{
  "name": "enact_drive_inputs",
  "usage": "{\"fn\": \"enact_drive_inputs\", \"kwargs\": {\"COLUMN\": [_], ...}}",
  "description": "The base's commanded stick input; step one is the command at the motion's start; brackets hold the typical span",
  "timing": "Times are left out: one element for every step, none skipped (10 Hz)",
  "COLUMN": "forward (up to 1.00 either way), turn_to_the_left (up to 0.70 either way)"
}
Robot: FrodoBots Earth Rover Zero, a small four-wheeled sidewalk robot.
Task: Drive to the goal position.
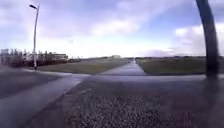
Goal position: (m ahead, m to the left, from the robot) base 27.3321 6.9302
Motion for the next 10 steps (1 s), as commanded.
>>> {"fn": "enact_drive_inputs", "kwargs": {"forward": [1.00,1.00,1.00,1.00,0.81,0.39,0.00,0.00,0.00,0.00], "turn_to_the_left": [-0.14,0.00,0.00,0.00,0.00,0.00,0.10,0.70,1.00,1.00]}}
